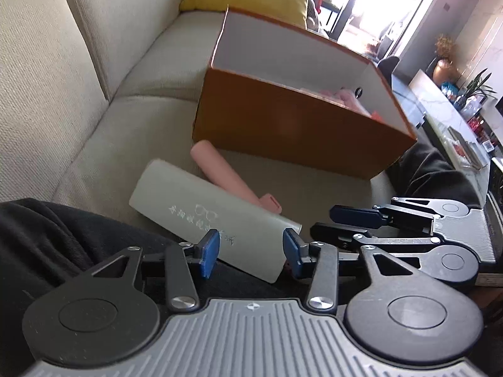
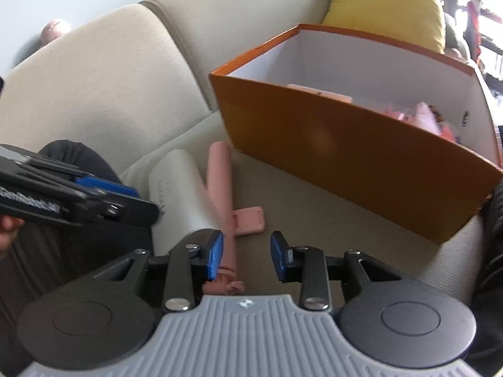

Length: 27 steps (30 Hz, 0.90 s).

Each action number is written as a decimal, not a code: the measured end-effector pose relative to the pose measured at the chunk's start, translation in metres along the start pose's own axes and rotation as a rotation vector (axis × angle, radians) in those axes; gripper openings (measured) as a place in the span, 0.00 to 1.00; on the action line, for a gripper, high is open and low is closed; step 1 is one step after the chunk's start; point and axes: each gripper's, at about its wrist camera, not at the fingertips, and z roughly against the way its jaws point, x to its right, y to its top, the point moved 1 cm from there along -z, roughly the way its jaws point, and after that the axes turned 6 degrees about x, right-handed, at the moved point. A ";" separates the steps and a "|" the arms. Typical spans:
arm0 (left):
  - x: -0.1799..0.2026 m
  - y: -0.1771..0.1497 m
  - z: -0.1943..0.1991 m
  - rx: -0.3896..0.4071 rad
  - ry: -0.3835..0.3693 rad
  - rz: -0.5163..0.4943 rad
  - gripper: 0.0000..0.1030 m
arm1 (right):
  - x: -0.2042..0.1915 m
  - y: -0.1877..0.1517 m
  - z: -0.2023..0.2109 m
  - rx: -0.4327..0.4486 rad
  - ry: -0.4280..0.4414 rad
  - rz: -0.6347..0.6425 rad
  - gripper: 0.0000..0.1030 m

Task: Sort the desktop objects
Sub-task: 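Move both tools to the grey glasses case and pink selfie stick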

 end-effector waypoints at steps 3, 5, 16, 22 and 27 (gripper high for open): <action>0.001 0.000 -0.004 -0.007 -0.001 0.013 0.51 | 0.000 0.000 -0.005 -0.005 0.006 0.001 0.35; 0.001 0.002 -0.005 -0.011 0.002 0.020 0.51 | 0.003 0.001 -0.007 -0.012 0.012 -0.023 0.35; 0.006 0.002 -0.011 -0.076 0.044 -0.078 0.51 | 0.020 0.009 -0.004 -0.051 0.196 -0.229 0.35; 0.004 0.004 -0.009 -0.076 0.033 -0.080 0.47 | 0.016 0.010 -0.014 -0.082 0.220 -0.254 0.35; 0.004 0.001 -0.005 -0.064 0.012 -0.111 0.47 | 0.024 0.012 -0.018 -0.088 0.227 -0.335 0.30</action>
